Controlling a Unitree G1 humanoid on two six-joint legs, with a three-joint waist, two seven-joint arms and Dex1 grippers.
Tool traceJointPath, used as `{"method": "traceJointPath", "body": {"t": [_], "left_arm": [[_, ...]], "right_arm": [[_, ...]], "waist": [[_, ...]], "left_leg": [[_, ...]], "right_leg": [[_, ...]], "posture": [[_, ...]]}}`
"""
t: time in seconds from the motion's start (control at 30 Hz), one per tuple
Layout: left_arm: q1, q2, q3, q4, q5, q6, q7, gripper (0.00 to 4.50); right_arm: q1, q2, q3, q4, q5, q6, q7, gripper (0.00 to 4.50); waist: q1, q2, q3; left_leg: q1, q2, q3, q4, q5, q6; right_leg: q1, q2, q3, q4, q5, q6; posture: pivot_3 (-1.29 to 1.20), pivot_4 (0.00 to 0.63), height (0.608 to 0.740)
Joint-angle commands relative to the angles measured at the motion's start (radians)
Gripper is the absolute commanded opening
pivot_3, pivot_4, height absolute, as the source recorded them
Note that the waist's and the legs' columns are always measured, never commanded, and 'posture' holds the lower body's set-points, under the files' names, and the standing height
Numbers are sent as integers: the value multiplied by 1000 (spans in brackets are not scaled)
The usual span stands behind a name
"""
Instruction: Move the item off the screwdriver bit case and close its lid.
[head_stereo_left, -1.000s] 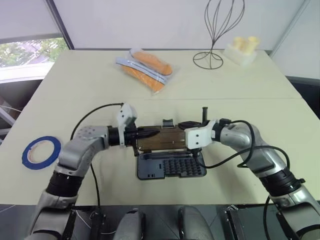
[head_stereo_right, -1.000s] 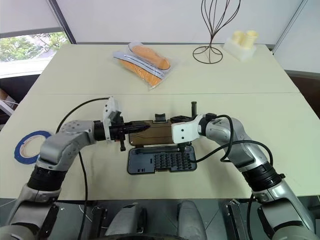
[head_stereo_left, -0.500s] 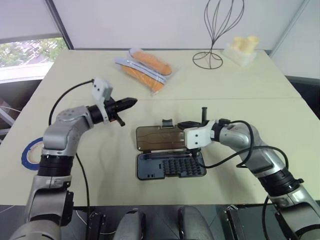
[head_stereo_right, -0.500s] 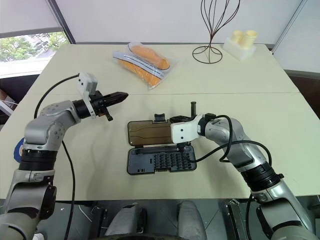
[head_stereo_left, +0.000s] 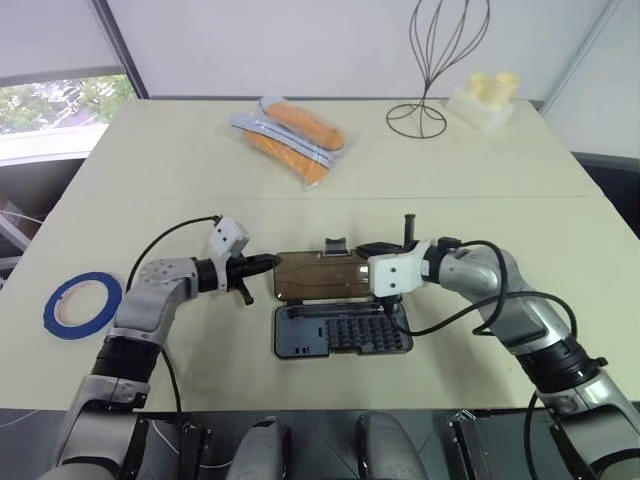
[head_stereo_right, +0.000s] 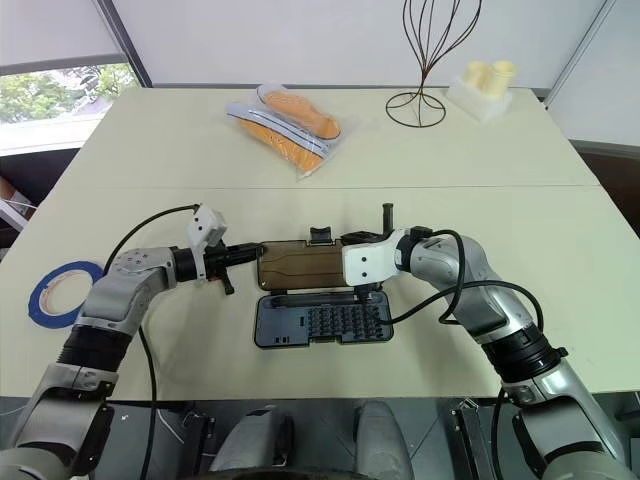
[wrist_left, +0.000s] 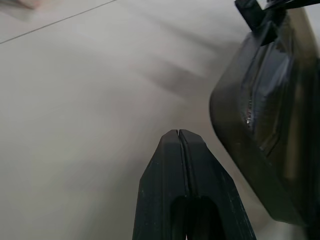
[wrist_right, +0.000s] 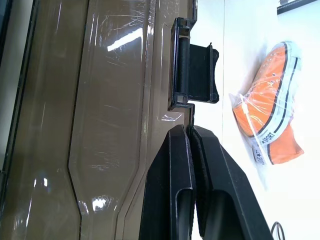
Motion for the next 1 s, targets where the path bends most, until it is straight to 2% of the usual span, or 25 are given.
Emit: {"method": "traceJointPath", "body": {"t": [0.03,0.2,0.3,0.4,0.47,0.5,0.57,0.67,1.0], "left_arm": [[9,6,-10,-50,-17,15,-43,0],[4,-1,-1,-48,-21,21,-47,0],[-5,-7,0,-37,-20,21,-48,0],[-12,-12,0,-21,-14,14,-49,0],[-15,-15,0,-14,-12,9,-51,0],[-17,-16,0,-10,-10,6,-52,0],[-20,-17,1,-2,-9,2,-54,0],[-35,-27,4,19,-11,-13,-59,0],[-64,-44,-15,41,-11,-34,-120,0]], "right_arm": [[-10,0,-19,-37,5,7,1,47],[-8,0,-20,-43,8,15,4,47],[-11,2,-20,-44,8,23,5,865],[-12,-1,-21,-51,8,44,16,2275],[-14,-7,-25,-59,10,52,23,3408],[-14,-13,-27,-65,13,59,34,3745],[-13,-31,-34,-87,36,81,76,3745],[-38,-47,-91,-145,117,209,152,3745],[-149,-132,-316,-217,314,575,225,3745]], "waist": [[0,0,0],[1,0,0],[3,0,0],[6,0,0],[11,0,0],[14,0,0],[18,0,0],[23,0,0],[23,0,0]], "left_leg": [[0,0,0,0,0,0],[0,0,0,0,0,0],[0,0,0,0,0,0],[0,0,0,0,0,0],[0,0,0,0,0,0],[0,0,0,0,0,0],[0,0,0,0,0,0],[-1,0,0,0,0,0],[-1,0,0,0,0,1]], "right_leg": [[0,0,0,0,0,0],[0,0,0,0,0,0],[0,0,0,0,0,0],[0,0,0,0,0,0],[0,0,0,0,0,0],[0,0,0,0,0,0],[0,0,0,0,0,0],[0,0,0,-1,0,0],[0,0,-1,-1,0,0]], "posture": [[0,150,740],[0,150,740],[0,150,740],[0,150,740],[0,150,740],[0,150,740],[0,150,740],[0,150,740],[0,150,740]]}}
